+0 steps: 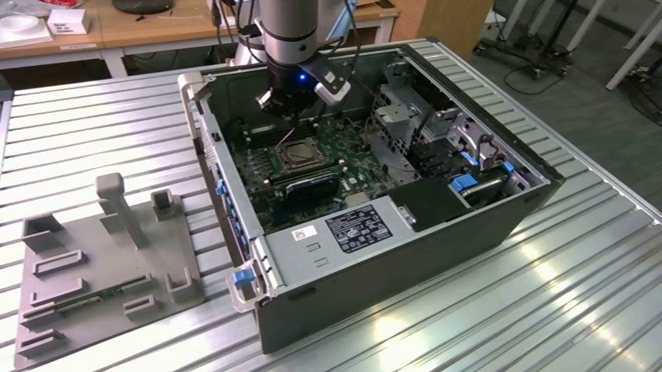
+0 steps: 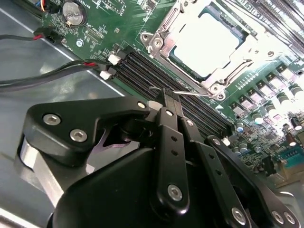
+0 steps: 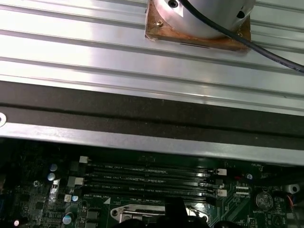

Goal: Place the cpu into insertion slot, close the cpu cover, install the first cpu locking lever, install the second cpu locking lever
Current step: 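Install the first cpu locking lever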

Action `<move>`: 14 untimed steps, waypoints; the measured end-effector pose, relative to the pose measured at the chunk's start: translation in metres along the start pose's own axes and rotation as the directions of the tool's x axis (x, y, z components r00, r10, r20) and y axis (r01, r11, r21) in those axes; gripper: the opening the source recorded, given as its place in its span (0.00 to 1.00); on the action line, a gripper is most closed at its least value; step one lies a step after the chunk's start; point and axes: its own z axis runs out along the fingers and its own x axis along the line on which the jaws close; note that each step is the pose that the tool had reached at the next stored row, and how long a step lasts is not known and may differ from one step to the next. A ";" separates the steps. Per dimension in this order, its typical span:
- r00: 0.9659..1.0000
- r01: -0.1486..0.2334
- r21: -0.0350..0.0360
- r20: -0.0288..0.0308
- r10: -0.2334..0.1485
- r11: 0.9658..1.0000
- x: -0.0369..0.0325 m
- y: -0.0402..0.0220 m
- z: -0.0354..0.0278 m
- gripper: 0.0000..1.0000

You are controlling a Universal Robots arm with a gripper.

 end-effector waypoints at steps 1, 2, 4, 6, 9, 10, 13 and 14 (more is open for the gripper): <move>1.000 0.000 0.000 0.000 0.000 1.000 0.0001 0.0002 0.0006 0.11; 1.000 0.000 0.000 0.000 0.000 1.000 0.0001 0.0003 0.0012 0.11; 1.000 0.000 0.000 0.000 0.000 1.000 0.0003 0.0002 0.0025 0.11; 1.000 0.000 0.000 0.000 0.000 1.000 0.0005 0.0010 0.0035 0.11; 1.000 0.000 -0.001 0.000 0.000 1.000 0.0004 0.0020 0.0044 0.11; 1.000 0.000 -0.001 0.000 0.000 1.000 0.0005 0.0021 0.0047 0.11; 1.000 0.000 0.000 0.001 0.000 1.000 0.0008 0.0018 0.0063 0.11; 1.000 0.000 0.000 0.001 0.000 1.000 0.0009 0.0016 0.0071 0.11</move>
